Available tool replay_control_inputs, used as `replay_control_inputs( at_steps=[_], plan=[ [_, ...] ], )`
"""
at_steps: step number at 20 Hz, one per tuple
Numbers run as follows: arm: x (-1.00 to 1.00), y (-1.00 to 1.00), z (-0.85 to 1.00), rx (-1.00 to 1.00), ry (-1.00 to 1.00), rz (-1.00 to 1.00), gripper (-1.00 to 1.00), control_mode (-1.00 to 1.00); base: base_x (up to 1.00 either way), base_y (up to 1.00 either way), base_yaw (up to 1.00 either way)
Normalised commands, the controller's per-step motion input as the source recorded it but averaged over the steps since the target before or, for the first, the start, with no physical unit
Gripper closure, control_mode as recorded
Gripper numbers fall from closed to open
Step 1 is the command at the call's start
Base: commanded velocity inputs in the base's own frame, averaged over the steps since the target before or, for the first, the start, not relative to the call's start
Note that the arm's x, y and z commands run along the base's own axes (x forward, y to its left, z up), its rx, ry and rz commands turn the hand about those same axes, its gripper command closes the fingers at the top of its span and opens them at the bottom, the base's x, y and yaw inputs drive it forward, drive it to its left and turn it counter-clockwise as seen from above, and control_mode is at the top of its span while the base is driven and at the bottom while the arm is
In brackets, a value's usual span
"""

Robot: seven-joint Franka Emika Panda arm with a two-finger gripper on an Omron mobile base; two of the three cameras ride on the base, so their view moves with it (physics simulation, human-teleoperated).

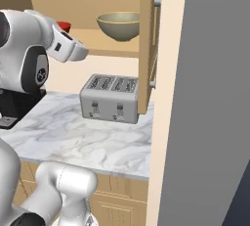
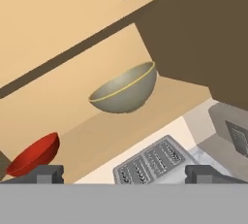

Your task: Take the smaller bowl and place it next to the appetizer plate on the dining counter , and place the larger bowl next to the plate with cooked food.

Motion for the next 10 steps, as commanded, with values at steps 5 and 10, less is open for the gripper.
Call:
replay_control_inputs(
  at_steps=[5, 10],
  plan=[
    [0.00, -0.02, 0.00, 0.09, 0.00, 0.00, -1.00, -1.00, 0.00, 0.00, 0.00],
    [0.04, 0.00, -0.04, 0.13, 0.00, 0.00, -1.00, -1.00, 0.00, 0.00, 0.00]
  ],
)
